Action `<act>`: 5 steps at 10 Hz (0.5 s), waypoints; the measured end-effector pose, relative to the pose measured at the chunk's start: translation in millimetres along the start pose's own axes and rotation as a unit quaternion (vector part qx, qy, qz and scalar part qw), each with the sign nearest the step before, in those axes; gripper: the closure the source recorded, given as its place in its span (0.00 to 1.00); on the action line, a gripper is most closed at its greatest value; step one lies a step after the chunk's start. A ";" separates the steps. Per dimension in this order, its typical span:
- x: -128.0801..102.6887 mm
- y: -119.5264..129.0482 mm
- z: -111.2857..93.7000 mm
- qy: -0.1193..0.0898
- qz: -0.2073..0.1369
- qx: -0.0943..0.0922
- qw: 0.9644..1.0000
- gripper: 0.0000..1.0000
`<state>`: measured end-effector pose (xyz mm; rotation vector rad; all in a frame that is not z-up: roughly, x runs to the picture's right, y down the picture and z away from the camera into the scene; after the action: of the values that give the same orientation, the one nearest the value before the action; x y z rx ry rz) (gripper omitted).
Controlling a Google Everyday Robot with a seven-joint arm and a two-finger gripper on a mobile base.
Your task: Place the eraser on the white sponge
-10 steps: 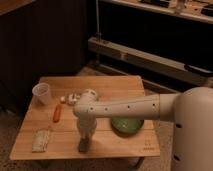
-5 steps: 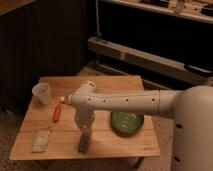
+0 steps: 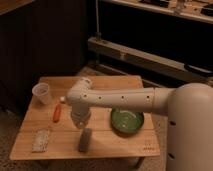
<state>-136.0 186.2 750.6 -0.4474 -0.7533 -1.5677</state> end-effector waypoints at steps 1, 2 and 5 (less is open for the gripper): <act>-0.5 -0.5 -2.9 0.000 -0.001 0.000 1.000 0.97; -0.5 0.1 -4.2 0.000 -0.001 -0.003 1.000 0.88; -2.2 3.9 -0.2 0.017 -0.001 -0.044 0.999 0.59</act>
<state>-131.8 187.6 749.8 -0.4838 -0.6616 -1.6098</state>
